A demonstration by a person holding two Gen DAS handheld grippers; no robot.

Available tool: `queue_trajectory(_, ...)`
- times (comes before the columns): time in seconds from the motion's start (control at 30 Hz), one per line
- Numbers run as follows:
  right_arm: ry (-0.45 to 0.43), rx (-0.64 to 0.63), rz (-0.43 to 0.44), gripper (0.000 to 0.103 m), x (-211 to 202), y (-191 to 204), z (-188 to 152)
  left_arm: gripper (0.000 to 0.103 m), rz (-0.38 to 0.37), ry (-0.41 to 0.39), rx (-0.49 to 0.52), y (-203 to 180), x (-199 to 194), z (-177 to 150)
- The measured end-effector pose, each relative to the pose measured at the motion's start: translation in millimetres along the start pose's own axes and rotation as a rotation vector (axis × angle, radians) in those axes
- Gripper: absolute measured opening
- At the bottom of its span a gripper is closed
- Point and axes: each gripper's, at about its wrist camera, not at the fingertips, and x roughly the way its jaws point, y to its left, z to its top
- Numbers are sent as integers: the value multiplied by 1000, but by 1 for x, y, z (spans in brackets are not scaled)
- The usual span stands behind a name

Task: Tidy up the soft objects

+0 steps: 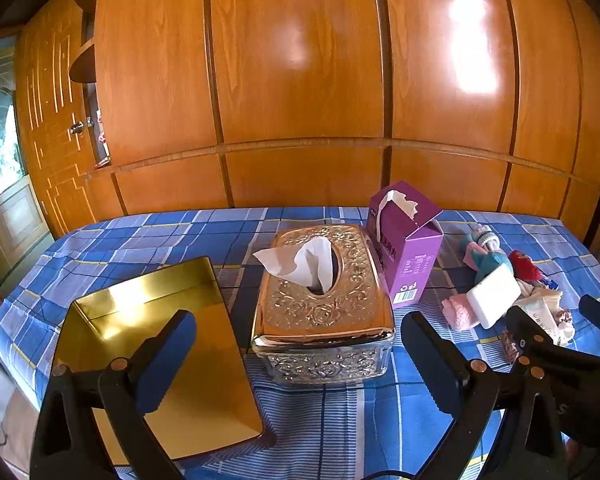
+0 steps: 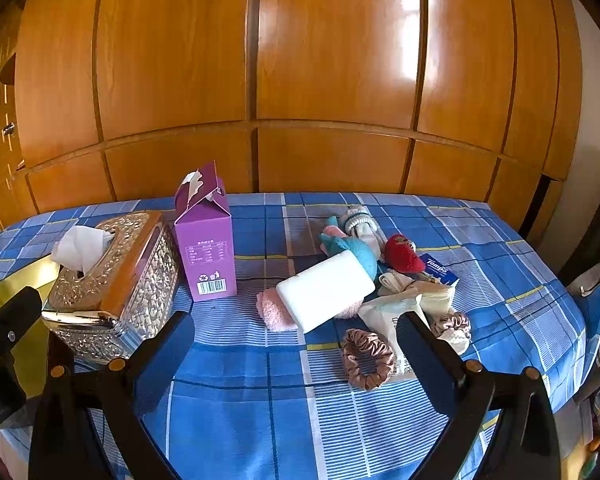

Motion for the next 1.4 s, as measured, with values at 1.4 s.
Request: queue_trajectory(1.4, -4, 29, -18, 103, 1, -11, 3, 103, -15, -5, 27, -9, -4, 0)
